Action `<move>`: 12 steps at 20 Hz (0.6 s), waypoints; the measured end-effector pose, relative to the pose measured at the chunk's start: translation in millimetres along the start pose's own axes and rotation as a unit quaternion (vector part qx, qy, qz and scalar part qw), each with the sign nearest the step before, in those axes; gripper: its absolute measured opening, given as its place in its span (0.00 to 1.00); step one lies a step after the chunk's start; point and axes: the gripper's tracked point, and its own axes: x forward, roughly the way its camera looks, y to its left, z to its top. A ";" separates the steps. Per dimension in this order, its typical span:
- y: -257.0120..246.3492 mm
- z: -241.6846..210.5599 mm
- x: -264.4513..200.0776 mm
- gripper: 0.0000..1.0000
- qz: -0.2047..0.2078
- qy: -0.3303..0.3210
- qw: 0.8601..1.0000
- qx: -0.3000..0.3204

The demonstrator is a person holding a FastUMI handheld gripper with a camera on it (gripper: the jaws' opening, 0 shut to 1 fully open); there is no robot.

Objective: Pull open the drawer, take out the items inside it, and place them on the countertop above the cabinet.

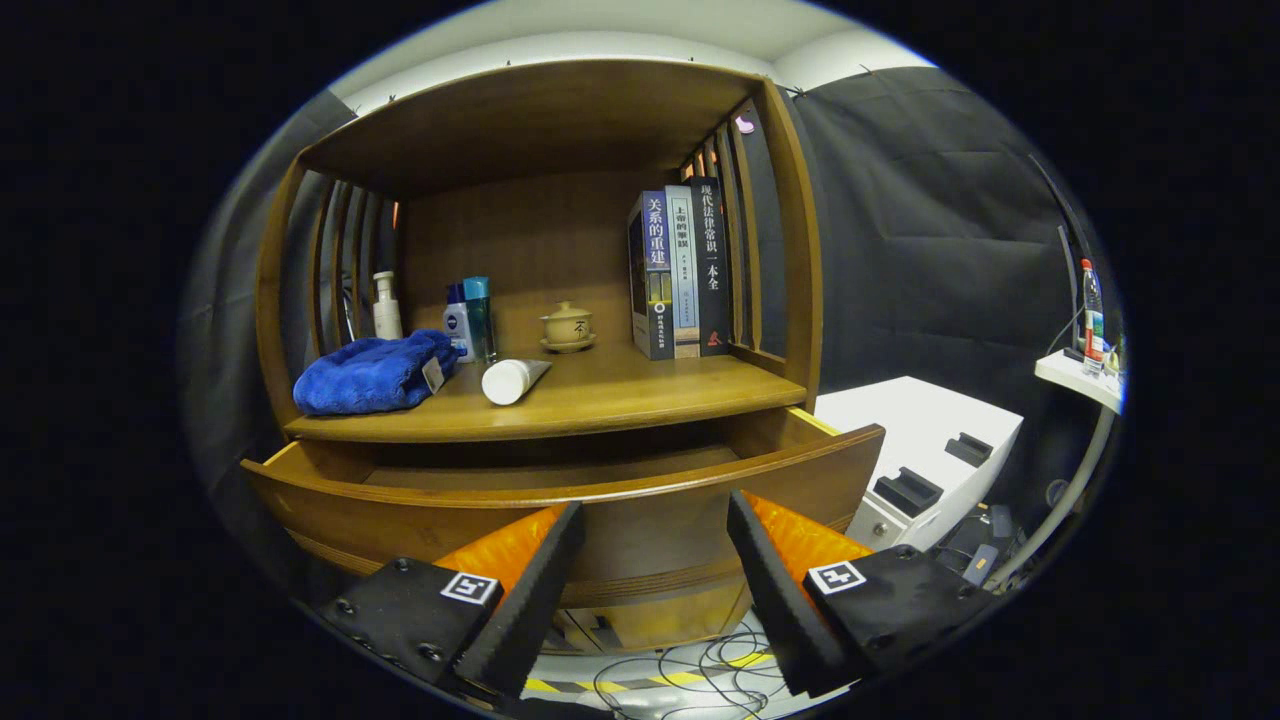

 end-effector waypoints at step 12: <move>6.0 9.1 62.6 0.97 0.004 0.005 1.000 0.006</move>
